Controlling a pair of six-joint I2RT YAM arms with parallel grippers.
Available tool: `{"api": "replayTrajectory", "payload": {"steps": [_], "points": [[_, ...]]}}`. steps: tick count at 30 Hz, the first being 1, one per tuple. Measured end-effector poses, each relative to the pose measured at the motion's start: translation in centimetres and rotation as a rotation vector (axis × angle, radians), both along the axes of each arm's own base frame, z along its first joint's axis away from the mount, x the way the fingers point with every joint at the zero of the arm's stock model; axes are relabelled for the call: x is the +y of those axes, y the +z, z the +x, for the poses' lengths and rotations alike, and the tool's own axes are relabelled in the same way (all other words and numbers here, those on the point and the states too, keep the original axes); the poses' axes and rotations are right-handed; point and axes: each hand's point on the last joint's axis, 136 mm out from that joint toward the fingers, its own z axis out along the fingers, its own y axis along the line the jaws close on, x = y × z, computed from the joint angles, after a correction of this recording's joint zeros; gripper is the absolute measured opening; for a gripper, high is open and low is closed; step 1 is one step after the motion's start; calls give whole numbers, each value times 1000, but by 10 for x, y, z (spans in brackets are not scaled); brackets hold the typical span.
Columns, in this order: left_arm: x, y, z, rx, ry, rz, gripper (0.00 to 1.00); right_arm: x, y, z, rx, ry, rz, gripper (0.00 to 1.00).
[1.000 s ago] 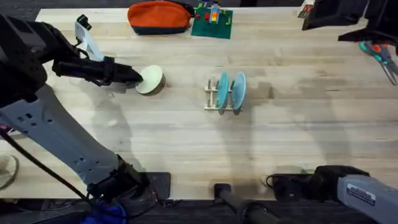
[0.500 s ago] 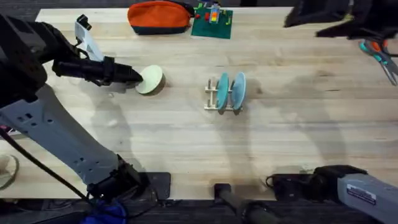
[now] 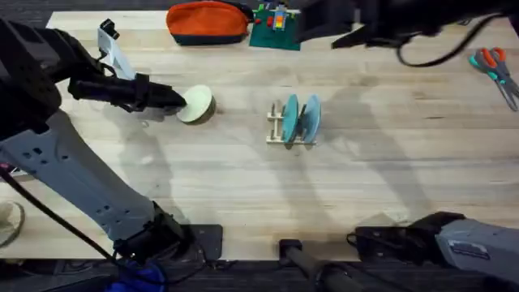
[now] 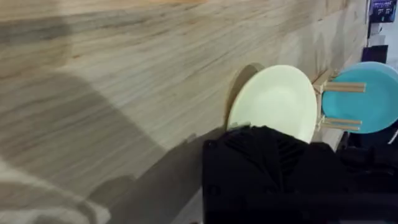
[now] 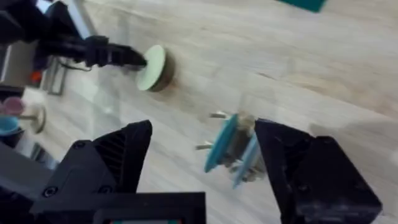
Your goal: Pick up the plates from the table one by one and place each into a slot on the dish rack.
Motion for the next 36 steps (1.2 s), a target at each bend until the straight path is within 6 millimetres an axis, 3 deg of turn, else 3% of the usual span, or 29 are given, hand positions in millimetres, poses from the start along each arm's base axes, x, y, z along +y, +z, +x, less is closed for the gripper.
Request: {"api": "replayTrajectory", "payload": {"steps": [4,9,14,21,29,36], "points": [[0,0,0,0,0,0,40,19,-15,-3,84,-3,19,993],[0,0,0,0,0,0,40,25,-23,-2,152,-44,45,993],[0,0,0,0,0,0,41,33,-14,5,112,-42,76,993],[0,0,0,0,0,0,41,68,1,8,-5,58,114,993],[0,0,0,0,0,0,41,110,-39,16,63,159,128,993],[0,0,0,0,0,0,41,126,-86,23,187,199,112,992]]}}
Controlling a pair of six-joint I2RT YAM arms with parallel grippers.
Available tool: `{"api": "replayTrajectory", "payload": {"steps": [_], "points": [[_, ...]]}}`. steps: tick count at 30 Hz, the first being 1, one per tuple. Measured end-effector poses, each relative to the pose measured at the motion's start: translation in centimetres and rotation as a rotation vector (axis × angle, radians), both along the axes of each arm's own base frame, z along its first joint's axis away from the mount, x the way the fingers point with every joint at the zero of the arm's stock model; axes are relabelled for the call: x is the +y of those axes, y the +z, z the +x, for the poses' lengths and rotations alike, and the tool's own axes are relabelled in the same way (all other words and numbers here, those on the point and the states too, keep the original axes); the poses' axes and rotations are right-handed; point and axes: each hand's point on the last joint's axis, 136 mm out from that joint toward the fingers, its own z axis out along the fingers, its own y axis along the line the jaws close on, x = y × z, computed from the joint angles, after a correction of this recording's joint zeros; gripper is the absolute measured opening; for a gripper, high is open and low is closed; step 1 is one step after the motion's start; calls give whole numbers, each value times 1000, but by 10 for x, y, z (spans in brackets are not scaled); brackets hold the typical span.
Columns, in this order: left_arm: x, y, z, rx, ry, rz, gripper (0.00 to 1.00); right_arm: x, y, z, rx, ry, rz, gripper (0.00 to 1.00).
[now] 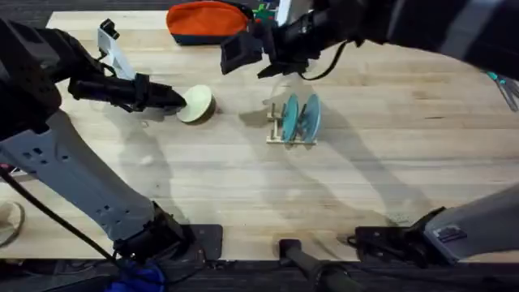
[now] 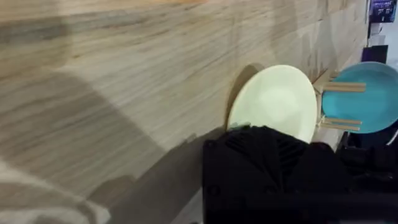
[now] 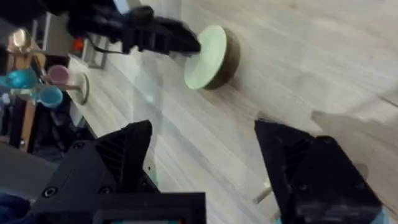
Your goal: Pick up the plates from the table one by one and place each into a slot on the dish rack.
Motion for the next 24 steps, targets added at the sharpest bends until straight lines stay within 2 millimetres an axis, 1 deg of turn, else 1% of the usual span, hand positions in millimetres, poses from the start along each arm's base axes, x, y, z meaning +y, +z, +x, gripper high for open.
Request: {"api": "replayTrajectory", "payload": {"steps": [3,9,12,16,20,22,24], "points": [[0,0,0,0,0,0,41,8,-4,8,-2,16,-1,994],[0,0,0,0,0,0,41,27,7,18,-8,51,15,994],[0,0,0,0,0,0,41,38,5,19,7,74,6,994],[0,0,0,0,0,0,41,52,-13,15,35,111,-14,993],[0,0,0,0,0,0,41,59,-34,9,74,132,-39,994],[0,0,0,0,0,0,41,60,-41,10,81,134,-44,994],[0,0,0,0,0,0,41,62,-43,13,74,134,-40,994]]}}
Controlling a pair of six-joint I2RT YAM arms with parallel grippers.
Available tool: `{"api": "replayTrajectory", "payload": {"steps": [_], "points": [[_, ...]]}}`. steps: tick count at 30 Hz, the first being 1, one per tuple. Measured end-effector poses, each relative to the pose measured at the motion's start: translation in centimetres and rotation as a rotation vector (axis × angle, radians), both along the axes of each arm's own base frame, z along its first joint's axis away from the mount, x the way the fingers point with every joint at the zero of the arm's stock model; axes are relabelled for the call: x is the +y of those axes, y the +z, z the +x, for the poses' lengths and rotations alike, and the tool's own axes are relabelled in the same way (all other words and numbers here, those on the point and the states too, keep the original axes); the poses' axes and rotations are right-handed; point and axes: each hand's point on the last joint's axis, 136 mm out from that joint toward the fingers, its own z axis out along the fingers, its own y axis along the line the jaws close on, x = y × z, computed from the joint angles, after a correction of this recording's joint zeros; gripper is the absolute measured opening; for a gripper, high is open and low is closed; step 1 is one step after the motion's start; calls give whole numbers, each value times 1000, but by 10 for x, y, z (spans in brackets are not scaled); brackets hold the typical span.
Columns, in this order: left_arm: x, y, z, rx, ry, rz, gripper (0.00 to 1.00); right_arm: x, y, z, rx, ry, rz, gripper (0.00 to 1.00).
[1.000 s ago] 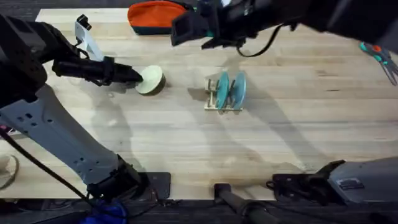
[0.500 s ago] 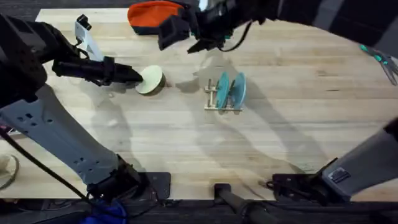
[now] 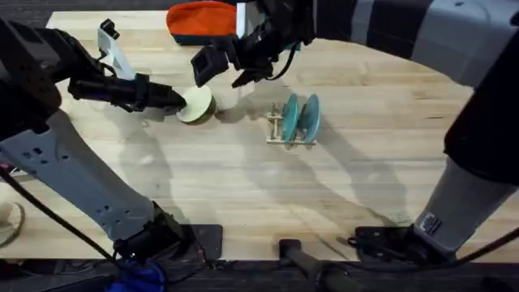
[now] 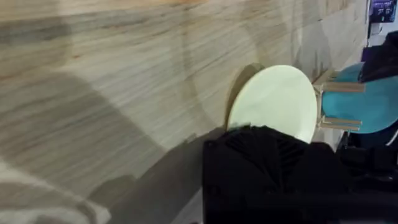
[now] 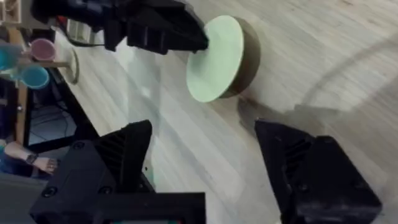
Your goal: Pick up the plates from the table one by one and place each into a slot on the dish rack.
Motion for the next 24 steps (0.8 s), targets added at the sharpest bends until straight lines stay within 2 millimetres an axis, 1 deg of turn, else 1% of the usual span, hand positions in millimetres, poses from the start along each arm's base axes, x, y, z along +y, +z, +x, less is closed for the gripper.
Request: {"api": "replayTrajectory", "payload": {"steps": [6,14,19,24], "points": [[0,0,0,0,0,0,41,8,-4,10,-33,-1,27,994],[0,0,0,0,0,0,41,16,-30,21,1,-31,33,995],[0,0,0,-1,0,0,41,20,-45,20,32,-39,25,993],[0,0,0,-1,0,0,42,29,-46,14,33,-26,30,994]]}}
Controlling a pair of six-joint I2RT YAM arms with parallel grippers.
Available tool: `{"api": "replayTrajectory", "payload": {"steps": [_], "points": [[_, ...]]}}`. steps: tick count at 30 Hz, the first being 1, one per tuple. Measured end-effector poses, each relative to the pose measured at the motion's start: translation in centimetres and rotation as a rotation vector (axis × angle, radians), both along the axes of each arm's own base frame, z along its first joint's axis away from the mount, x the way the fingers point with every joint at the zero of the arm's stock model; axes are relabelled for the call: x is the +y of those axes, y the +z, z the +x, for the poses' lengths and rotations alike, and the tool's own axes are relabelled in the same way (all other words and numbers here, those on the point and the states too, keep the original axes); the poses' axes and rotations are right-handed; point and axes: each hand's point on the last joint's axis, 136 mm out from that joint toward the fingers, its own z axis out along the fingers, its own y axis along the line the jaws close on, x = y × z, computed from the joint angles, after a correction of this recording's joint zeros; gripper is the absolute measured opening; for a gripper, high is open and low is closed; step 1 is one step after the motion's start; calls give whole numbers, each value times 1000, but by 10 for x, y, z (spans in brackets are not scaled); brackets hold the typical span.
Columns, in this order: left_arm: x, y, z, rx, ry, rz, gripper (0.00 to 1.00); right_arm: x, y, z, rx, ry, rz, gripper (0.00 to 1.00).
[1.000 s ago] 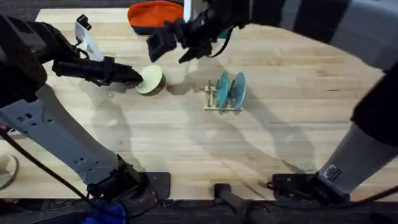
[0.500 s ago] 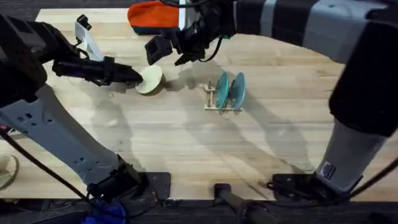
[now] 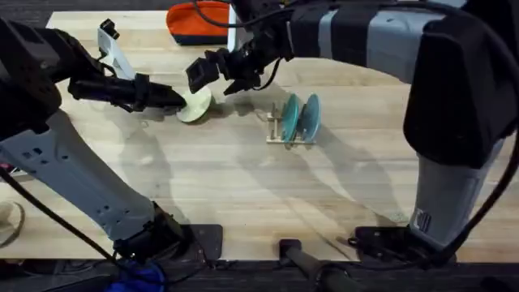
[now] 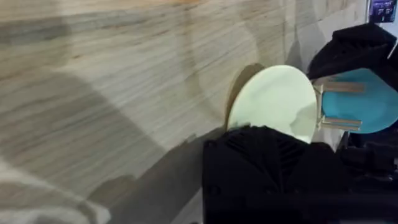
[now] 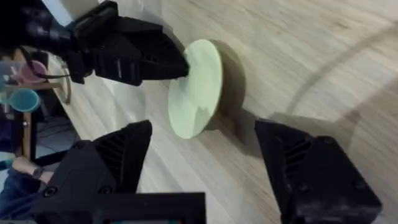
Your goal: Pick up the plates from the table one by one and place each into a slot on the dish rack.
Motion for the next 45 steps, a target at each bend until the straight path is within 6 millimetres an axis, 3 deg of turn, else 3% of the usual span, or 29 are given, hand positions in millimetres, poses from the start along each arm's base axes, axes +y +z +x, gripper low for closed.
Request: {"api": "replayTrajectory", "payload": {"steps": [5,13,32,45], "points": [[0,0,0,0,0,0,41,8,-1,-3,-2,9,9,993],[0,0,0,0,0,-1,41,15,-26,-8,34,15,-9,994],[6,1,2,-18,22,-6,40,46,-14,-19,0,28,53,994],[16,1,2,-26,52,-7,40,46,-15,-15,7,-17,42,928]]}}
